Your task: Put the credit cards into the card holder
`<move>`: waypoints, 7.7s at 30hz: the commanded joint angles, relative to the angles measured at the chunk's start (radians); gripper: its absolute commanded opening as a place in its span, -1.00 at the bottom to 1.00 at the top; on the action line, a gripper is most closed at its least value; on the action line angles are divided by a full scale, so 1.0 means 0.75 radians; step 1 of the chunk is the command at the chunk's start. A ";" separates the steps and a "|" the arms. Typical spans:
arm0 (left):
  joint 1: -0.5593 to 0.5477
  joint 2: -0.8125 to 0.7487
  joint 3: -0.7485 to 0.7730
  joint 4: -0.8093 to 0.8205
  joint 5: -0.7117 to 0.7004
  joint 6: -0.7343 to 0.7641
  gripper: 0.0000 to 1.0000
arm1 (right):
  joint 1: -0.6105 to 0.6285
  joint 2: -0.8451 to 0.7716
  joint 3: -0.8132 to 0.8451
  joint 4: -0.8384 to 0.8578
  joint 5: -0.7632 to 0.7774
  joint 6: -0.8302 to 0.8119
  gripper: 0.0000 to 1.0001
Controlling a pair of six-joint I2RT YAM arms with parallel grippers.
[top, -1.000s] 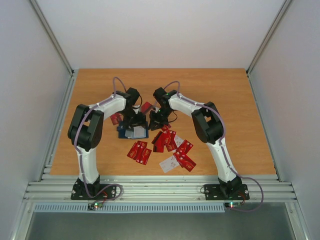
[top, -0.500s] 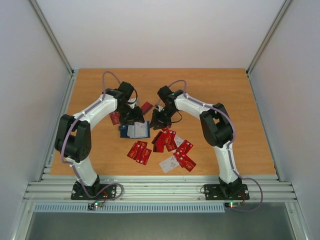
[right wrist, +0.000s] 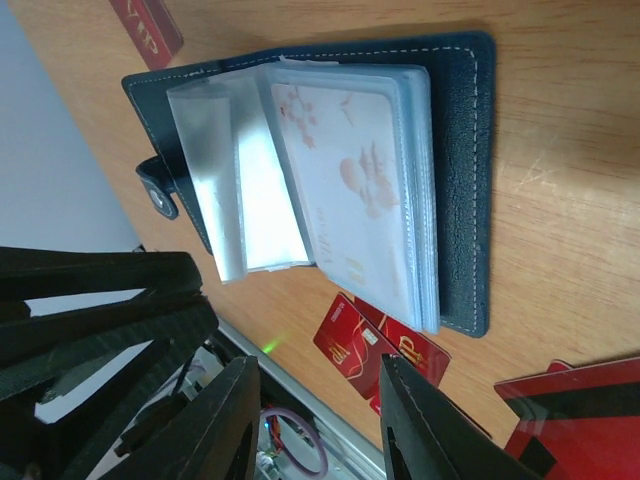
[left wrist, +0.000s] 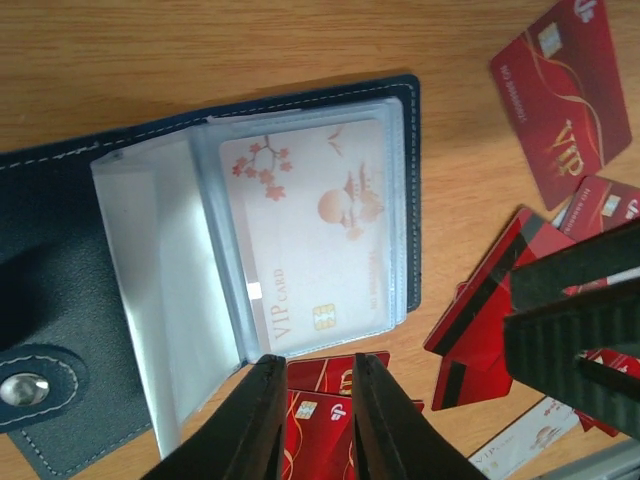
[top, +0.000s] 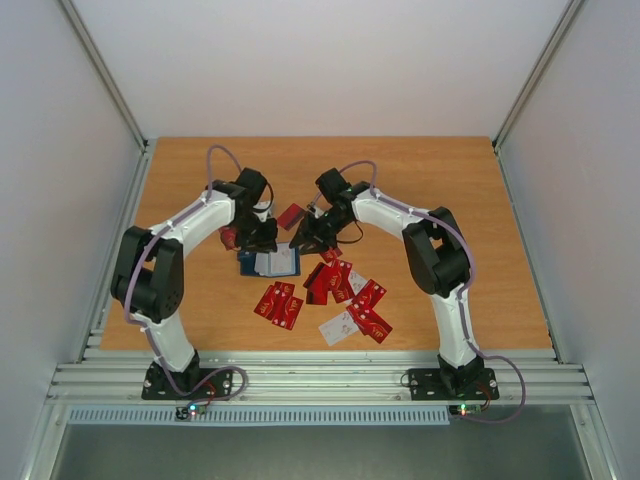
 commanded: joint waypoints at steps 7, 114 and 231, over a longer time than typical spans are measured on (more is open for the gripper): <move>0.006 0.077 -0.034 0.037 -0.088 0.028 -0.79 | -0.004 0.082 0.148 -0.123 -0.062 -0.082 -0.30; 0.294 -0.423 -0.288 -0.023 0.075 0.078 -0.92 | 0.174 0.550 0.841 -0.495 -0.110 -0.210 -0.26; -0.814 0.282 -0.177 0.650 0.446 -0.163 -0.52 | -0.015 -1.133 -1.315 -0.164 0.404 0.285 -0.36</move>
